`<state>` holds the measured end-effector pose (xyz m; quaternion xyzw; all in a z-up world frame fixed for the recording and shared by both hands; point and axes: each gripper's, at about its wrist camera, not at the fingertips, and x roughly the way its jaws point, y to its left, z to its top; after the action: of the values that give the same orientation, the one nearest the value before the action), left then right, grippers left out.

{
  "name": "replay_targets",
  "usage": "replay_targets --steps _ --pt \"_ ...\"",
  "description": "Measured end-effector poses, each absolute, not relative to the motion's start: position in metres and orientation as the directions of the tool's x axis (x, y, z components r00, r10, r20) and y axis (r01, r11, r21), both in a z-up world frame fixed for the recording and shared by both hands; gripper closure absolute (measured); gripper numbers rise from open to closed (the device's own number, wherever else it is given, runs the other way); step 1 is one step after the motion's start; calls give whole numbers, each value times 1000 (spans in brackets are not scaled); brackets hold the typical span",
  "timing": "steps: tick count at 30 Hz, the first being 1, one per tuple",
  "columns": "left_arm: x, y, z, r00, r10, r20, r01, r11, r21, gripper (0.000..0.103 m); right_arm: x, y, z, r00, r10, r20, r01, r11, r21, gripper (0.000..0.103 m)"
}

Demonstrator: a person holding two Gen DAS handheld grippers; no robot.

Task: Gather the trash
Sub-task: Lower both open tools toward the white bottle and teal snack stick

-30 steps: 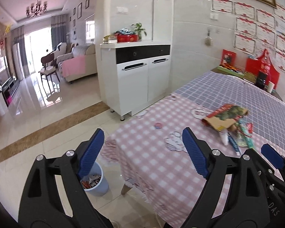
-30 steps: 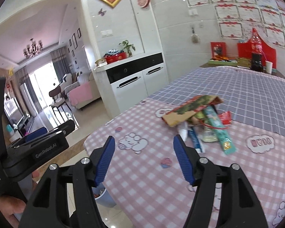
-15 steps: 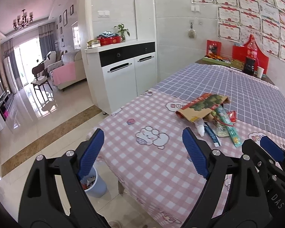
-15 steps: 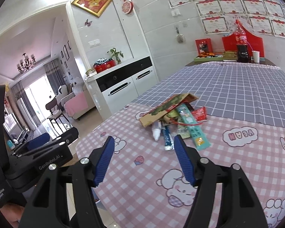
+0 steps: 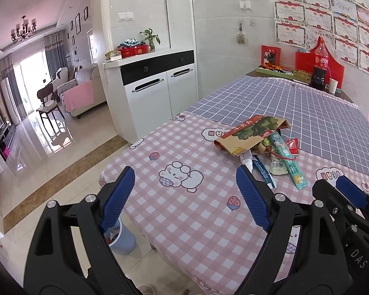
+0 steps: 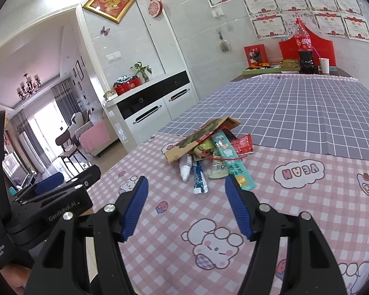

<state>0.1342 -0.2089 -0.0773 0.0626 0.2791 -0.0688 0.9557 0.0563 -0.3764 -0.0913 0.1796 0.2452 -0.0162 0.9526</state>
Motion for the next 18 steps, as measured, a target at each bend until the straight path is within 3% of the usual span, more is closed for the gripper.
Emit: replay_targets --steps 18 --pt "170 -207 -95 788 -121 -603 158 987 8 20 88 -382 -104 838 34 -544 149 945 290 39"
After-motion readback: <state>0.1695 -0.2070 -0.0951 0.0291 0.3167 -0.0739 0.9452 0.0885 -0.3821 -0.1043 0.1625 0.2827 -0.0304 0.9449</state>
